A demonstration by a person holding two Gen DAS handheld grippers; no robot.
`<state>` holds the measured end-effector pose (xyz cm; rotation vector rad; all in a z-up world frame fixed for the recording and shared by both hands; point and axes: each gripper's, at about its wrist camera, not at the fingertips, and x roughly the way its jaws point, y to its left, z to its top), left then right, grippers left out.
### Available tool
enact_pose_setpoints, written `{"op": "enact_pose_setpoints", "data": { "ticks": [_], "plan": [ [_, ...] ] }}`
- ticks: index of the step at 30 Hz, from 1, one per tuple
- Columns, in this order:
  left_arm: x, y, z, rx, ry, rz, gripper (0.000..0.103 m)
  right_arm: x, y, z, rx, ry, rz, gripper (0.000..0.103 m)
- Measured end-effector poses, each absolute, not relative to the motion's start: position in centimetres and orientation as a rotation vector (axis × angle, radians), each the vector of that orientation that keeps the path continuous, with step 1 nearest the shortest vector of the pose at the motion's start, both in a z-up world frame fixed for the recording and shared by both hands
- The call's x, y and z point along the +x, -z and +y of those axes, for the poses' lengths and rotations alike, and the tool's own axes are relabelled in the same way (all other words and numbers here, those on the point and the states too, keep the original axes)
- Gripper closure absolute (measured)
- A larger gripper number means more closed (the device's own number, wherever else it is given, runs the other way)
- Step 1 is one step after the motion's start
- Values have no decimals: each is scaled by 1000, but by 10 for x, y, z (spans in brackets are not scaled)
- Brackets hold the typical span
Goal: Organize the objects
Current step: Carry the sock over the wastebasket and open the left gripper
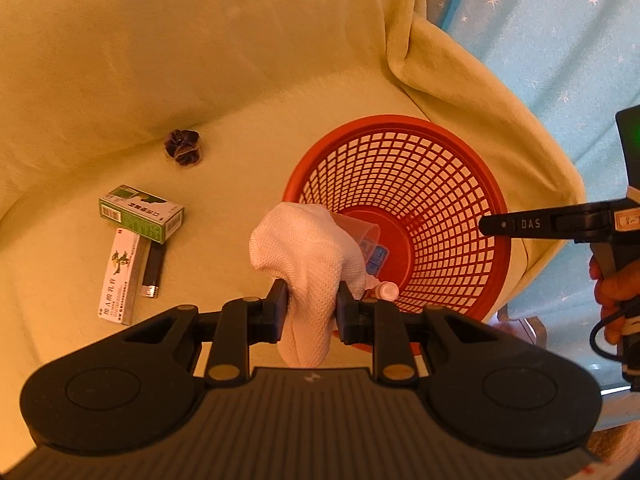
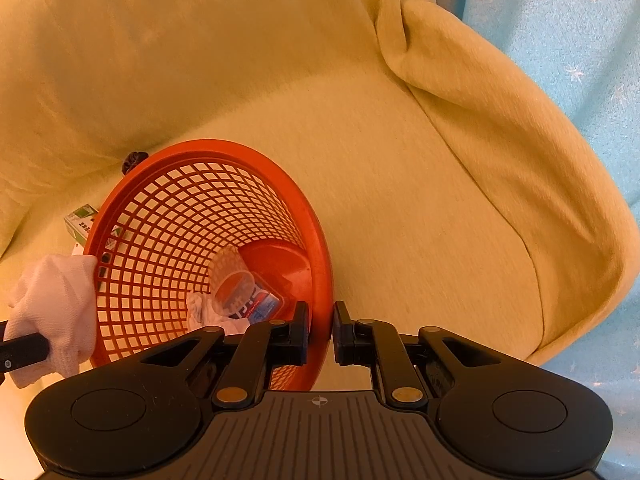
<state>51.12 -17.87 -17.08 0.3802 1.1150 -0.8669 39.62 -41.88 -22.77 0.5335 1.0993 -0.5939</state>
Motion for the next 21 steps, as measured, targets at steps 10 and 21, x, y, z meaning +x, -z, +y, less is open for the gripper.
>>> {"op": "enact_pose_setpoints", "data": {
  "ticks": [10, 21],
  "plan": [
    [510, 177, -197, 384, 873, 1151, 83, 396, 229, -418, 523, 597, 1101, 95],
    [513, 182, -211, 370, 882, 1161, 83, 395, 230, -417, 524, 601, 1103, 95]
  ]
}}
